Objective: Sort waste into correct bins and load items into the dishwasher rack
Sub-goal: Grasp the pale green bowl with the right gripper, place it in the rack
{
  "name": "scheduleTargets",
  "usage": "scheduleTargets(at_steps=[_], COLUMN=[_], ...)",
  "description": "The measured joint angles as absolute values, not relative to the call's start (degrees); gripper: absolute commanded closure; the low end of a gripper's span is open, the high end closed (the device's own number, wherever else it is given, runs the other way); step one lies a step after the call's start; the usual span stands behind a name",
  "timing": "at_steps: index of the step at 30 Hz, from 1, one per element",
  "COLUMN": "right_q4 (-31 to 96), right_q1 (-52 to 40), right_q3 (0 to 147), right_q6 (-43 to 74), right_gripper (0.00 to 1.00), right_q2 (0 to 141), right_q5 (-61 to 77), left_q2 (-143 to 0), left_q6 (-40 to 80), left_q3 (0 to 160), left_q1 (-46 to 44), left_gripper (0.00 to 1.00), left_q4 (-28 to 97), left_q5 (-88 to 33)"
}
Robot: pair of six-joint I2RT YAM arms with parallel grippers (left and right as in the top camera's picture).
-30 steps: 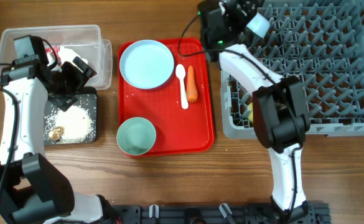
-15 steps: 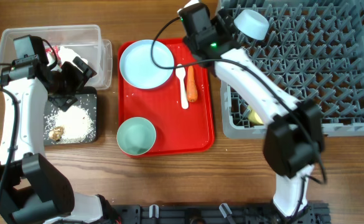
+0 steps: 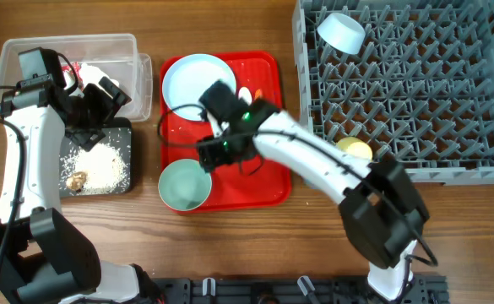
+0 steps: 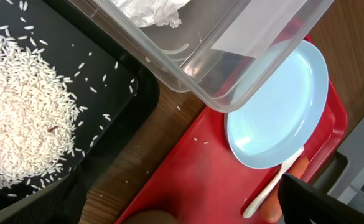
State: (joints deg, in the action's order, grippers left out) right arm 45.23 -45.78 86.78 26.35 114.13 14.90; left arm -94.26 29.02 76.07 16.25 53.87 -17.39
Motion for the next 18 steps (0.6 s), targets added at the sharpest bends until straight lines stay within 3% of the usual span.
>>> scheduleTargets(at_steps=[4, 9, 11, 18], right_q4=[40.0, 38.1, 38.0, 38.7], right_q1=[-47.6, -48.2, -48.4, -47.9], right_q3=[81.0, 79.9, 80.0, 79.9], right_q6=[33.7, 36.9, 37.2, 35.6], right_gripper=[0.72, 0.81, 0.95, 0.96], right_q2=[114.2, 114.3, 114.5, 114.8], right_q5=[12.3, 11.5, 11.6, 11.6], left_q2=[-94.3, -94.3, -94.3, -94.3], left_q6=[29.0, 29.0, 29.0, 29.0], left_q3=[76.1, 76.1, 76.1, 76.1], left_q1=[16.3, 16.3, 16.3, 16.3], left_gripper=[0.00, 0.00, 0.00, 0.00], left_q4=[53.8, 53.8, 53.8, 53.8], left_q5=[-17.4, -17.4, -17.4, -17.4])
